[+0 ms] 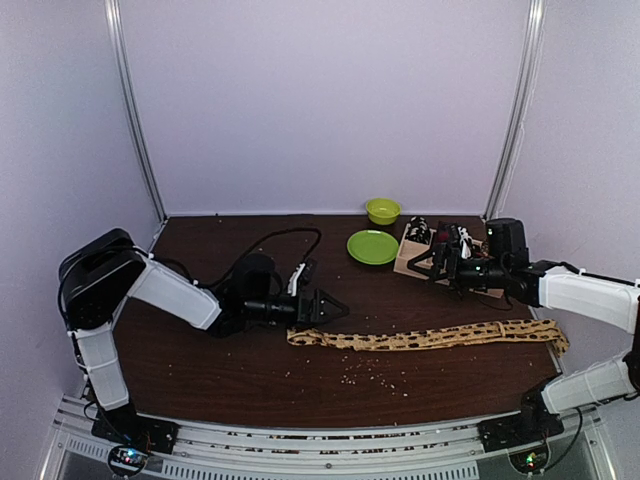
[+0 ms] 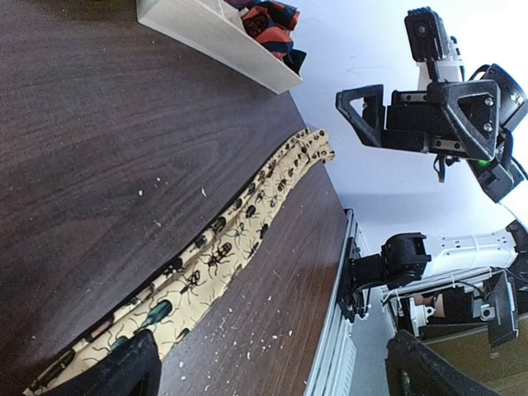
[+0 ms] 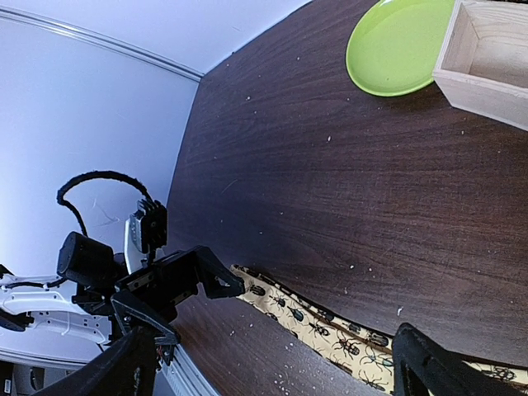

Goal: Roll the ties
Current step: Smooth out the tie at the center of the board.

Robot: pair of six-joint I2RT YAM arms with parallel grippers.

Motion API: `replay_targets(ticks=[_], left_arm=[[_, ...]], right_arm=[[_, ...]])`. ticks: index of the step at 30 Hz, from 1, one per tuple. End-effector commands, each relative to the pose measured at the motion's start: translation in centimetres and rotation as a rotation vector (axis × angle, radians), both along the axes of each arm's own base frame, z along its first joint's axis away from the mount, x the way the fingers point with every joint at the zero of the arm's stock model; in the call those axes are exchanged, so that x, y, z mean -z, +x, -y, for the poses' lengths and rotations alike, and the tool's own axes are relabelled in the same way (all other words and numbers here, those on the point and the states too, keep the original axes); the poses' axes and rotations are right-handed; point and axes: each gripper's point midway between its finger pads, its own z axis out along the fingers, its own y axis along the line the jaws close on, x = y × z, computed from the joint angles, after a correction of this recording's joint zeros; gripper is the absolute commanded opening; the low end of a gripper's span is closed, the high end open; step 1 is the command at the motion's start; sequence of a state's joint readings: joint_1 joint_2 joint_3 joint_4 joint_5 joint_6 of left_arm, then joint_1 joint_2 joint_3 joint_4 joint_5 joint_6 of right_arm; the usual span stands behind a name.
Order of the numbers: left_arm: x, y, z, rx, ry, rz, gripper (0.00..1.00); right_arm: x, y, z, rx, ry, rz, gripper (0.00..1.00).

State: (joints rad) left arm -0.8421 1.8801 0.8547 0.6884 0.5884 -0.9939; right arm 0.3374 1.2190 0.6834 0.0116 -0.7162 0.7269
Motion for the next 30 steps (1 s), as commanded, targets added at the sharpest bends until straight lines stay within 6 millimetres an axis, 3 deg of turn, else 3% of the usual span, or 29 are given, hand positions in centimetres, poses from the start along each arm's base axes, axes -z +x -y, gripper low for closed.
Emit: replay_targets(ticks=[1, 7, 11, 14, 19, 24, 30], left_arm=[[0.0, 0.0, -0.1, 0.014, -0.099, -0.040, 0.98], [5.0, 0.8, -2.8, -0.055, -0.108, -0.146, 0.98], [7.6, 0.5, -3.3, -0.063, -0.107, -0.196, 0.98], [8.1, 0.4, -3.5, -0.069, -0.107, -0.199, 0.98], [5.9, 0.8, -3.2, -0.077, -0.139, -0.192, 0.98], [2.2, 1.3, -3.0, -0.062, -0.109, -0.085, 0.98], [-1.2, 1.8, -5.3, -0.083, 0.131, 0.182, 0.98]], right_arm=[[0.3, 0.2, -0.1, 0.011, -0.001, 0.003, 1.00], [0.4, 0.1, -0.1, 0.009, -0.002, -0.002, 0.99], [0.7, 0.1, -0.1, 0.007, -0.008, -0.010, 1.00], [0.7, 0.0, -0.1, 0.007, -0.011, -0.010, 1.00], [0.9, -0.1, -0.1, 0.003, -0.015, -0.013, 1.00], [0.6, -0.3, -0.1, -0.005, -0.021, -0.005, 1.00], [0.0, -0.7, -0.8, -0.026, -0.025, 0.022, 1.00]])
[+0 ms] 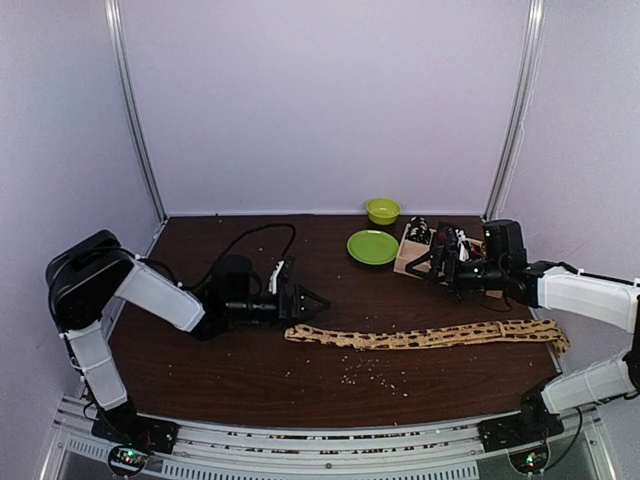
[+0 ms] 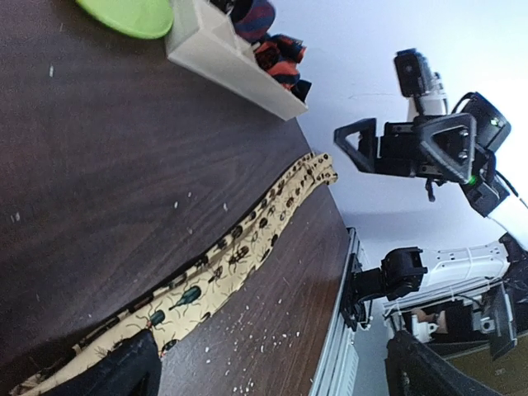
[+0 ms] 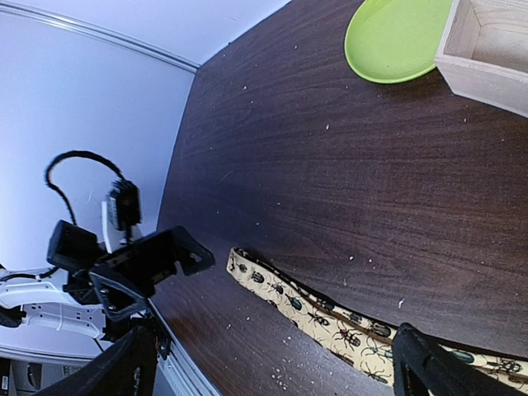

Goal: Roll the ties
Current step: Smooth out the tie at the center of the board.

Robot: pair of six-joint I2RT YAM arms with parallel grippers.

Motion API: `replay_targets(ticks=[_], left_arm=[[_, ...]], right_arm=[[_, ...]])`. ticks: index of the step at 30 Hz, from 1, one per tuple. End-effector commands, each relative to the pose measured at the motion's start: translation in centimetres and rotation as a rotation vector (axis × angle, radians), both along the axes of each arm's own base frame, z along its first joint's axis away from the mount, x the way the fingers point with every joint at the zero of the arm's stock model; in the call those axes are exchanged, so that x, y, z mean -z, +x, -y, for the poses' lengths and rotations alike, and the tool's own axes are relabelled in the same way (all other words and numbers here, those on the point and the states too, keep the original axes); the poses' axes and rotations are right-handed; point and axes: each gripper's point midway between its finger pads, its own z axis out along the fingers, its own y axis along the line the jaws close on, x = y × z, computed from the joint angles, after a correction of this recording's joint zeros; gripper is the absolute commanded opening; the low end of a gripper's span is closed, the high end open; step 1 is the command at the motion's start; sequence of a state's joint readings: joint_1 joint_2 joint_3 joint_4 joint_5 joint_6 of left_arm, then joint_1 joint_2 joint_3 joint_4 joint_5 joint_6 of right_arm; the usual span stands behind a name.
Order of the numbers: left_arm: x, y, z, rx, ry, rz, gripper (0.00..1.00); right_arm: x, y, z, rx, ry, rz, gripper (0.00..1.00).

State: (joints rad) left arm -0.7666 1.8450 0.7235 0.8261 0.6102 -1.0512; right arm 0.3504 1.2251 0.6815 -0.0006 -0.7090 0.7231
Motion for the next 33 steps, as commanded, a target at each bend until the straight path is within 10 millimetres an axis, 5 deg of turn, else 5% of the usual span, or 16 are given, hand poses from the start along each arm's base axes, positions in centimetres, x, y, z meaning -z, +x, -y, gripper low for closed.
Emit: replay_targets(ticks=[1, 7, 13, 17, 23, 33], left_arm=[[-2.3, 0.8, -2.3, -0.023, 0.215, 0.251, 0.98], [-3.5, 0.8, -6.2, -0.010, 0.480, 0.492, 0.98], [-0.9, 0.9, -7.9, 0.083, 0.660, 0.564, 0.96], [0.8, 2.7, -7.2, 0.078, 0.661, 0.466, 0.84], [4.0, 3.3, -6.5, 0.060, 0.679, 0.302, 0.53], [5.8, 1.6, -7.1, -0.033, 0.564, 0.151, 0.41]], right_arm=[[-0.8, -0.5, -0.8, -0.023, -0.013, 0.043, 1.00], [-1.0, -1.2, -4.1, -0.096, -0.044, 0.056, 0.91], [1.1, -1.6, -8.7, -0.145, -0.064, -0.020, 0.76], [2.9, -2.3, -12.2, -0.192, -0.058, -0.068, 0.68], [4.5, -3.2, -15.7, -0.243, -0.057, -0.098, 0.54], [8.1, -3.5, -19.8, -0.254, -0.104, -0.162, 0.20]])
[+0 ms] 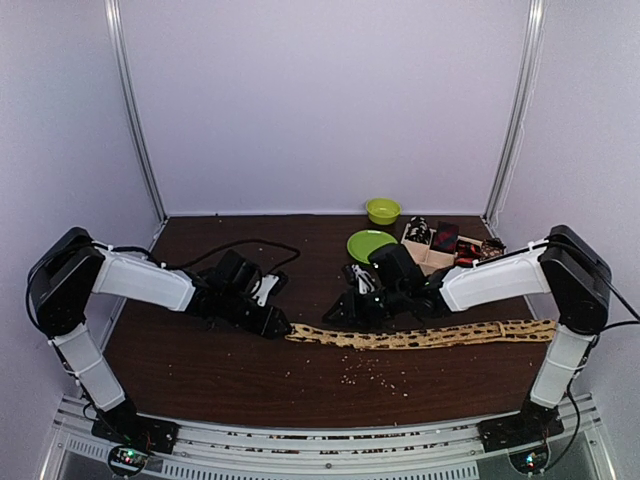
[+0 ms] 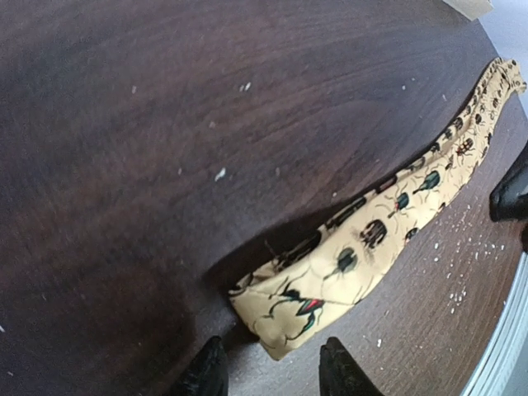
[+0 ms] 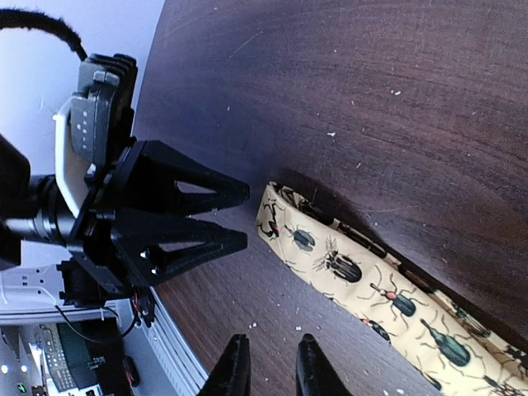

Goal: Roll the ties
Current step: Smooth out the tie at the center of the board, then pick up the tie from the center of the board.

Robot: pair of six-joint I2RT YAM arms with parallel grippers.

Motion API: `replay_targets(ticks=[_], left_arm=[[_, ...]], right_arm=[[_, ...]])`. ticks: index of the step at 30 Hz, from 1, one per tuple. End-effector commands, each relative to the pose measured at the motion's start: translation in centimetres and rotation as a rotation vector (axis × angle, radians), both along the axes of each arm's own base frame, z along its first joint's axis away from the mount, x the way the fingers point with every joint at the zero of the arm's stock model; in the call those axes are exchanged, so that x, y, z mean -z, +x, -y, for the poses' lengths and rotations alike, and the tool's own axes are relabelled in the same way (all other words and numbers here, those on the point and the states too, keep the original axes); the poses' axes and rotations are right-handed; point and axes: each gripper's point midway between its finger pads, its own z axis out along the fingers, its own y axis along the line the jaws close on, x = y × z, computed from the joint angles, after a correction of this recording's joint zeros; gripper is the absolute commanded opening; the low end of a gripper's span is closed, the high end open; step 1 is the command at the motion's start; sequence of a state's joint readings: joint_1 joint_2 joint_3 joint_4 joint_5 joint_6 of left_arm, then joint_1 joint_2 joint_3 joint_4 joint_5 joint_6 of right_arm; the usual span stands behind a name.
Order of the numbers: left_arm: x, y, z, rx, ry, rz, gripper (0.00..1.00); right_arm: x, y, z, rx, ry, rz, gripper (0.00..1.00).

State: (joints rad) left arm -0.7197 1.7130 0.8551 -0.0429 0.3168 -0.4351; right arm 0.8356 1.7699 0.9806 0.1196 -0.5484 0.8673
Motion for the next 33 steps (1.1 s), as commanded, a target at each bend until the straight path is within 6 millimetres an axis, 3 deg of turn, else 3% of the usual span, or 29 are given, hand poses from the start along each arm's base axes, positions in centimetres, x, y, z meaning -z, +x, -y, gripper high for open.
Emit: replay_targets(ticks=[1, 9, 20, 24, 30, 33], left_arm=[[-0.9, 0.3, 0.6, -0.074, -0.116, -0.021, 0.41], [-0.4, 0.4, 1.0, -0.093, -0.173, -0.042, 0.40], [0.4, 1.0, 0.6, -0.126, -0.191, -0.062, 0.35], [0.7, 0.7, 0.8, -0.122, -0.202, -0.082, 0.35], [1.3, 0.3, 0.8, -0.120, -0.218, -0.101, 0.29], [1.4, 0.2, 0.7, -0.122, -0.216, -0.105, 0.28]], right_arm=[[0.9, 0.6, -1.8, 0.027, -0.017, 0.004, 0.16], [4.9, 0.9, -2.0, 0.052, -0.109, -0.037, 0.00], [8.3, 0.7, -0.9, 0.071, -0.191, -0.073, 0.00], [7.5, 0.5, -1.1, 0.066, -0.162, -0.069, 0.00], [3.0, 1.0, -1.6, 0.079, -0.053, -0.001, 0.01], [2.0, 1.3, -1.6, 0.079, -0.054, 0.019, 0.01]])
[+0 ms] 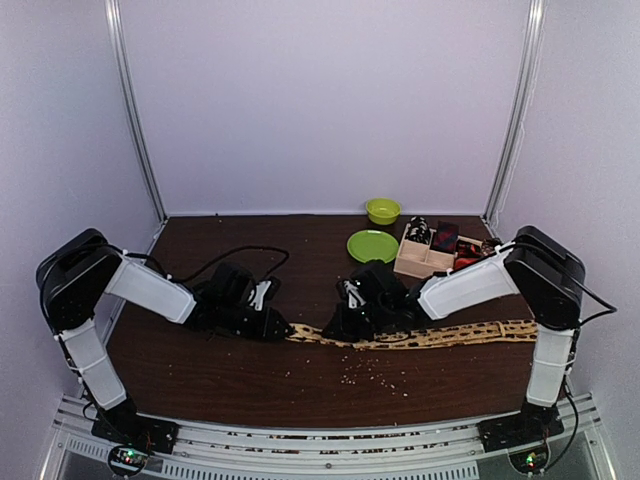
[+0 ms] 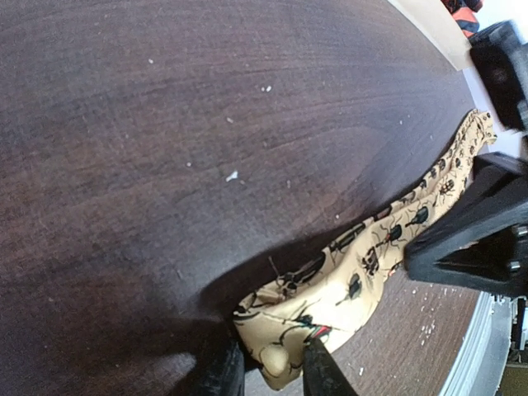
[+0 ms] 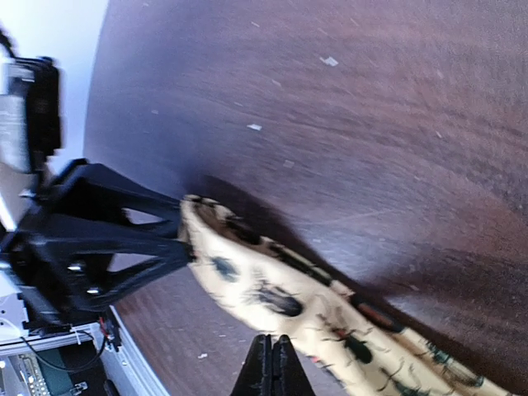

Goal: Roll the ties
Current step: Pick up the tie from the center of the board.

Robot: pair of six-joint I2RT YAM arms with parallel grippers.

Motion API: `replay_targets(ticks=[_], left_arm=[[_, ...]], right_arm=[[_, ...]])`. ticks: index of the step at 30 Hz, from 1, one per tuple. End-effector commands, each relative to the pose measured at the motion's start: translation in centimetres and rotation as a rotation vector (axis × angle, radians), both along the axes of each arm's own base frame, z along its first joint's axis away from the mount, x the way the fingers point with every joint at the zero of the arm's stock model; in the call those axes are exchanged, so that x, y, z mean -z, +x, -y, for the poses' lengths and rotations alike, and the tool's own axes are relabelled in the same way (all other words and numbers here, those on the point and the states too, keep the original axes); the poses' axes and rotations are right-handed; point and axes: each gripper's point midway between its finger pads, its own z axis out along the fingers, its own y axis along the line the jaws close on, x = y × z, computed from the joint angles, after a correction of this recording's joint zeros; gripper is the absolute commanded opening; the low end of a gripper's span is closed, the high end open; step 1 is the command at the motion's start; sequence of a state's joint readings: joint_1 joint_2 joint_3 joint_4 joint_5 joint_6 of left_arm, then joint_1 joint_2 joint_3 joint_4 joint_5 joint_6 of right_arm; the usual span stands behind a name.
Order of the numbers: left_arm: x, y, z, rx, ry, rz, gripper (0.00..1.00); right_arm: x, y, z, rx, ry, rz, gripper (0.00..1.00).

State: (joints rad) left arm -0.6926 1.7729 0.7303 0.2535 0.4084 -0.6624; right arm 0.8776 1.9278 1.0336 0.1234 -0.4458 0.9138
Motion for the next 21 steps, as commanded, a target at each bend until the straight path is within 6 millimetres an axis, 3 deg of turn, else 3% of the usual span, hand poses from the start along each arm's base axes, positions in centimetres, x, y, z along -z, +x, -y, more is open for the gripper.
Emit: replay_targets(ticks=[1, 7, 13, 17, 21], left_arm=[[-0.1, 0.2, 0.3, 0.001, -0.036, 0.010, 0.28], [-0.3, 0.4, 0.4, -0.004, -0.040, 0.012, 0.25], [-1.3, 0.4, 0.5, 0.000, -0.058, 0.031, 0.17], [-2.4, 0.2, 0.9, 0.025, -0.091, 0.051, 0.02], [-4.9, -0.5, 1.6, 0.070, -0.176, 0.083, 0.00]], right_arm=[[-3.2, 0.8, -0.5, 0.011, 0.043, 0.067, 0.01], [-0.3, 0.4, -0.5, -0.010, -0.015, 0.012, 0.00], [3.6, 0.2, 1.1, 0.014, -0.119, -0.025, 0.00], [4.4, 0.1, 1.2, 0.013, -0.128, -0.039, 0.00], [4.3, 0.0, 1.0, 0.006, -0.121, -0.043, 0.00]])
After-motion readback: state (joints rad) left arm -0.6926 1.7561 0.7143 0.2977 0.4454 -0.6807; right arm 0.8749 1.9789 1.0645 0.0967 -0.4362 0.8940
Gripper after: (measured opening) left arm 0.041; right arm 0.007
